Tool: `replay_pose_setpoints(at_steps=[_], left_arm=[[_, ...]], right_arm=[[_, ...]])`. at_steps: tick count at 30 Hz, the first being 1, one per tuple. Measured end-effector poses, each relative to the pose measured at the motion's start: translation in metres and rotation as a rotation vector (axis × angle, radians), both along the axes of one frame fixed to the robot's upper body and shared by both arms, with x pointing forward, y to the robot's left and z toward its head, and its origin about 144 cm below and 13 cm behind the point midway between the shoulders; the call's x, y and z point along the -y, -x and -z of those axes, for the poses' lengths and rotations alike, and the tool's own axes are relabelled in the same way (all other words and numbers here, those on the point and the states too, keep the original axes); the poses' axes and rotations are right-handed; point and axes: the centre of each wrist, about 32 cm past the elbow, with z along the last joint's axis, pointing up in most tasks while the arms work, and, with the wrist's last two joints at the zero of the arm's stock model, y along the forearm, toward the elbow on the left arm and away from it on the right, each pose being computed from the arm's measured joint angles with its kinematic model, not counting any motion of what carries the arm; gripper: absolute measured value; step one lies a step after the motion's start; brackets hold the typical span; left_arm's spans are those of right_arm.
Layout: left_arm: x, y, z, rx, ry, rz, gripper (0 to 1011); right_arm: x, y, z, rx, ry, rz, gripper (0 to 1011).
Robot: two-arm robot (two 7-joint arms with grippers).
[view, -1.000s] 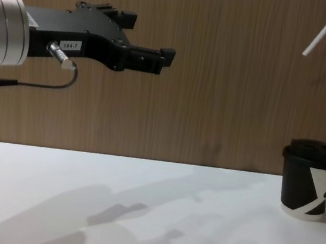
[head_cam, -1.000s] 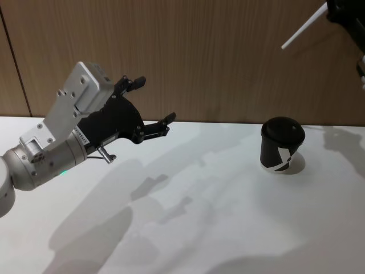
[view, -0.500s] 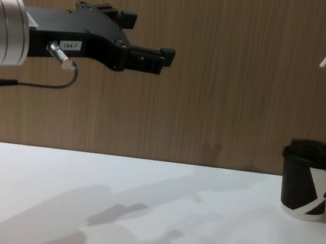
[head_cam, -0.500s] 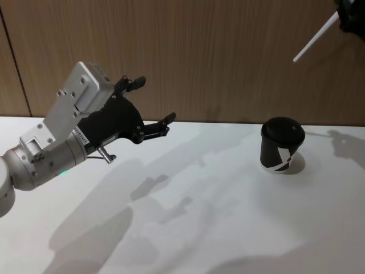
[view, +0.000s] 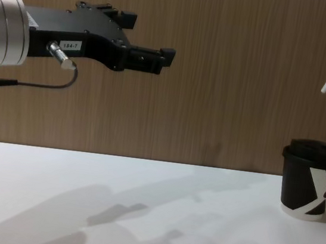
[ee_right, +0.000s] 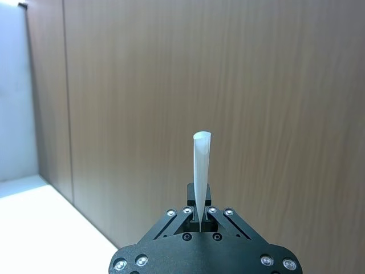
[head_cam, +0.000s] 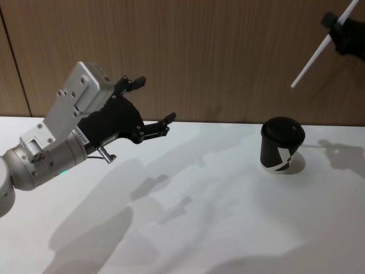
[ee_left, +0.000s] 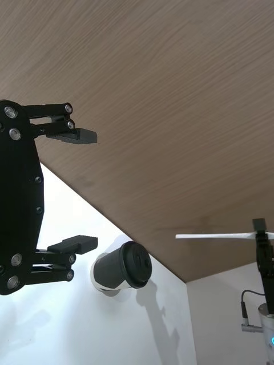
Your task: Pick up the straw with one hand, pass it to the other hand, and insert it into the cup.
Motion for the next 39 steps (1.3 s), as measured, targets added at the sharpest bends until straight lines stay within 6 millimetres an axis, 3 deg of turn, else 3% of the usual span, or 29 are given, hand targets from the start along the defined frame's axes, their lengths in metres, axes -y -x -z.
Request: replay_pose_setpoints(at_steps=[39], left_arm=[[0.0,0.0,0.0,0.0,0.0,0.0,1003]], right_arm=[[0.019,0.015,0.006,-0.076,0.128,-0.078,1]])
